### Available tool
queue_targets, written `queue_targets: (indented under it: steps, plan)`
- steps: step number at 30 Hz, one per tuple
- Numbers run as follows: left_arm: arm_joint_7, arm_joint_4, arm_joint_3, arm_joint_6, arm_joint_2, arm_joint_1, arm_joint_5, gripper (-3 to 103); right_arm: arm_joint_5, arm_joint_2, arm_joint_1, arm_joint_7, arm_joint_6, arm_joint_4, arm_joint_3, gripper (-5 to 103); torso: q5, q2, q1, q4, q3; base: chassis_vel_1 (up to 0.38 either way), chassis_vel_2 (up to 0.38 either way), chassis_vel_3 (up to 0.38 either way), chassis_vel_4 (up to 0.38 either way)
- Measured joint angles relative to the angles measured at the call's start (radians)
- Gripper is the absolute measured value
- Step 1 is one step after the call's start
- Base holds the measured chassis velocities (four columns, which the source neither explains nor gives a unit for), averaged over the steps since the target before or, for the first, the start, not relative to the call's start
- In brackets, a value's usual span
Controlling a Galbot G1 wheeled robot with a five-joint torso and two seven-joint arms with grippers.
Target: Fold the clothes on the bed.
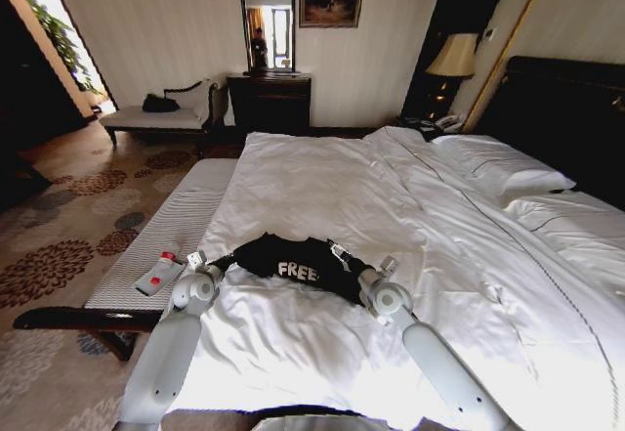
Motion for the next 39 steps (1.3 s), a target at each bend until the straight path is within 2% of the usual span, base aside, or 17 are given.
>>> queue_targets:
  steps: [3,8,18,25,30,32,36,38,39]
  plan:
    - [-0.003,-0.009,0.003,0.000,0.002,-0.002,0.000,1,0.031,0.007,0.035,-0.015,-0.057,-0.066,-0.001,100,0.0001,0.000,0.000,-0.0001,0.000,0.000,0.000,0.000,0.000]
    - [-0.005,-0.021,0.003,0.002,0.009,-0.003,-0.004,1,0.036,0.014,0.054,-0.061,-0.089,-0.135,0.003,100,0.0000,0.000,0.000,-0.0002,0.000,0.000,0.000,0.000,0.000]
    - [-0.007,-0.027,0.000,0.004,0.012,0.005,-0.005,1,0.077,0.067,0.071,-0.122,-0.072,-0.121,-0.004,100,0.0000,0.000,0.000,0.0001,0.000,0.000,0.000,0.000,0.000]
    - [-0.008,-0.030,-0.005,0.005,0.018,0.011,-0.005,1,0.082,0.072,0.075,-0.139,-0.056,-0.098,-0.006,100,-0.0001,0.000,0.000,-0.0003,0.000,0.000,0.000,0.000,0.000]
    - [-0.008,-0.030,-0.006,0.005,0.017,0.012,-0.005,1,0.065,0.067,0.064,-0.157,-0.040,-0.087,-0.003,100,0.0000,0.000,0.000,-0.0002,0.000,0.000,0.000,0.000,0.000]
    - [-0.009,-0.029,-0.004,0.005,0.014,0.010,-0.005,1,0.029,0.066,0.068,-0.173,-0.017,-0.118,-0.003,100,0.0000,0.000,0.000,-0.0003,0.000,0.000,0.000,0.000,0.000]
    - [-0.009,-0.029,-0.002,0.006,0.012,0.008,-0.005,1,0.007,0.068,0.082,-0.162,-0.015,-0.160,-0.001,100,0.0001,0.000,0.000,-0.0001,0.000,0.000,0.000,0.000,0.000]
    - [-0.009,-0.029,-0.001,0.006,0.015,0.006,-0.005,1,-0.004,0.069,0.096,-0.112,-0.045,-0.214,0.004,100,0.0001,0.000,0.000,-0.0001,0.000,0.000,0.000,0.000,0.000]
    - [-0.009,-0.029,-0.001,0.006,0.015,0.006,-0.005,1,-0.004,0.069,0.096,-0.112,-0.045,-0.214,0.004,100,0.0001,0.000,0.000,-0.0001,0.000,0.000,0.000,0.000,0.000]
